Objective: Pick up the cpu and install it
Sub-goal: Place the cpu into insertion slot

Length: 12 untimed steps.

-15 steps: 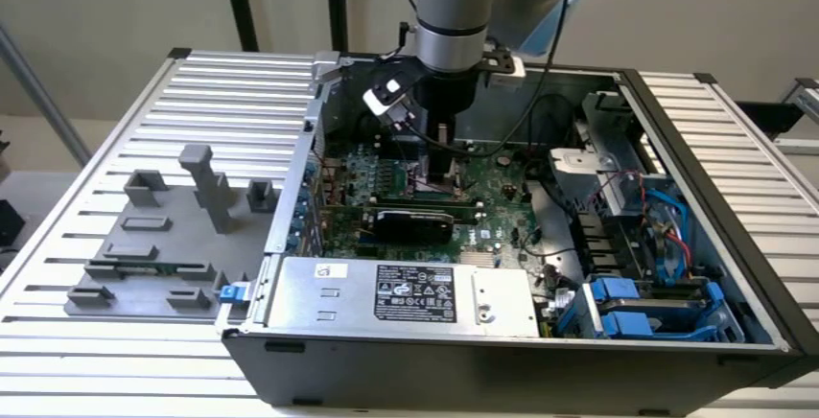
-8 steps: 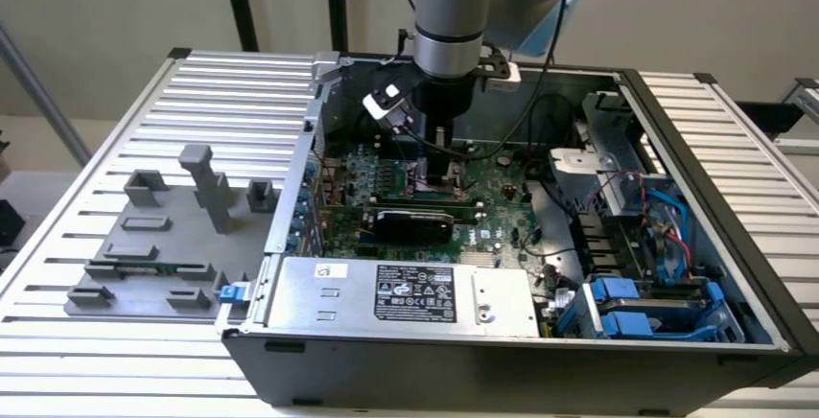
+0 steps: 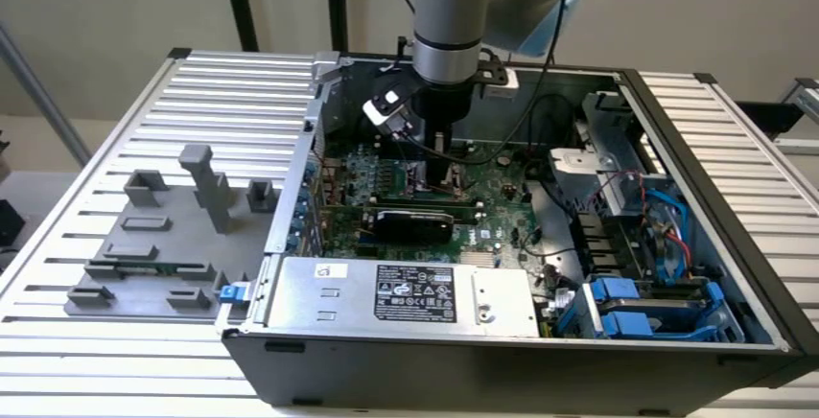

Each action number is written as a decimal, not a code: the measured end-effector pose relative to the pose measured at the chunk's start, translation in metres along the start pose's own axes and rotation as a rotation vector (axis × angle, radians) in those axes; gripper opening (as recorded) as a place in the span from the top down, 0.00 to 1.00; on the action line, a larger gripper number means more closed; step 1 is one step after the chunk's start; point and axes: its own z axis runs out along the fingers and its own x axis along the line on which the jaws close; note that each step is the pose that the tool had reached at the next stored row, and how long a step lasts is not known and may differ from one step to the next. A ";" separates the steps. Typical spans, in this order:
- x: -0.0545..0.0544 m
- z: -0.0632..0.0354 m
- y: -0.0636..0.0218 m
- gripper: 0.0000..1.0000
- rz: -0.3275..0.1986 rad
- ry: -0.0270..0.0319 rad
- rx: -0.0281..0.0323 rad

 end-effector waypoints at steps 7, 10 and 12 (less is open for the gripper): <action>0.000 0.0030 -0.0001 0.45 0.000 -0.0122 -0.0005; 0.001 0.0037 -0.0002 0.45 0.000 -0.0200 -0.0010; 0.002 0.0039 -0.0002 0.45 -0.001 -0.0228 -0.0011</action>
